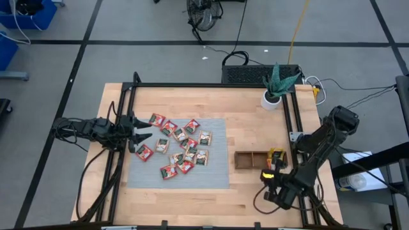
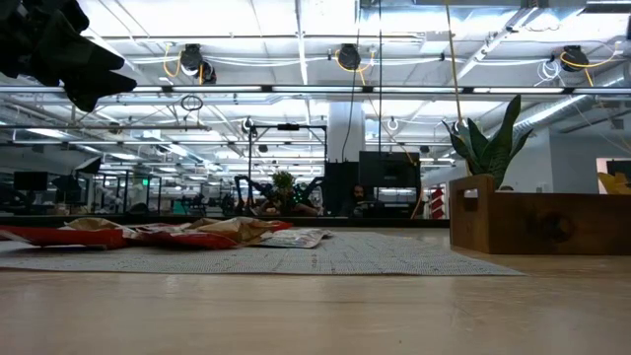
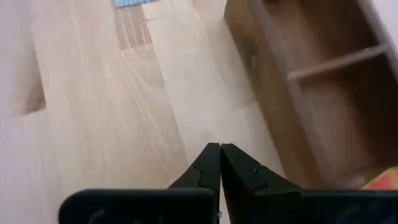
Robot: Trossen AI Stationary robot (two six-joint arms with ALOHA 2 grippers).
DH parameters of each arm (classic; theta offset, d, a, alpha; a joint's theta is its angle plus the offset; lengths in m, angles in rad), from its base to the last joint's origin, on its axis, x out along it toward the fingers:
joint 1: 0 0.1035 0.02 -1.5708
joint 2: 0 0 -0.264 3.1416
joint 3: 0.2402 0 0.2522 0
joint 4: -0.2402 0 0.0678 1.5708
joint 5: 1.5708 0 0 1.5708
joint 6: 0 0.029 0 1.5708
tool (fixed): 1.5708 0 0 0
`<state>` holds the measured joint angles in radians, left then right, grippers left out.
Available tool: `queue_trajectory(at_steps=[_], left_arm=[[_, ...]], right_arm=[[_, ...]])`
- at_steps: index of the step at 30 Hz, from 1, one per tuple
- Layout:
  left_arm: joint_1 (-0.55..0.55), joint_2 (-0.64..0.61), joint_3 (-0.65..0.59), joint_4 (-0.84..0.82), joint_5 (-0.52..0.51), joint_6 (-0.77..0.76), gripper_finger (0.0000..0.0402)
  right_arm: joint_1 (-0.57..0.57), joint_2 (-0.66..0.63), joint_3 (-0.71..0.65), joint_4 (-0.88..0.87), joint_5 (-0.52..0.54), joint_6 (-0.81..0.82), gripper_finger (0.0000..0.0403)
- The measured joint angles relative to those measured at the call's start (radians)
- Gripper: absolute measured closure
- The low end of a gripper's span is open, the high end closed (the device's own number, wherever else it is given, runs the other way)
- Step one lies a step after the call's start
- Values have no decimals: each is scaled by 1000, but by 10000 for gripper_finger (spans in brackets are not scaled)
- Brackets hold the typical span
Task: Pick & Place Tea
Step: Put the yellow tea bag into the right section of the wooden organizer
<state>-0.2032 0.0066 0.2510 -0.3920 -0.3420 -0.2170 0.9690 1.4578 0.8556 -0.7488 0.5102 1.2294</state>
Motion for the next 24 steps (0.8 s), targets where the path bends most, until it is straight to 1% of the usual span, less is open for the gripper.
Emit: queue_trajectory(at_steps=[4,7,10,15,22,24], left_arm=[[0,0,0,0,0,0,178],[0,0,0,0,0,0,179],[0,0,0,0,0,0,178],[0,0,0,0,0,0,178],[0,0,0,0,0,0,178],[0,0,0,0,0,0,178]], right_arm=[[33,-6,-25,105,1,10,403],[44,-16,4,111,-60,27,403],[59,-14,9,8,-97,137,403],[82,-8,9,-184,-94,303,403],[82,-8,9,-269,-95,327,403],[82,-8,9,-295,-118,344,403]])
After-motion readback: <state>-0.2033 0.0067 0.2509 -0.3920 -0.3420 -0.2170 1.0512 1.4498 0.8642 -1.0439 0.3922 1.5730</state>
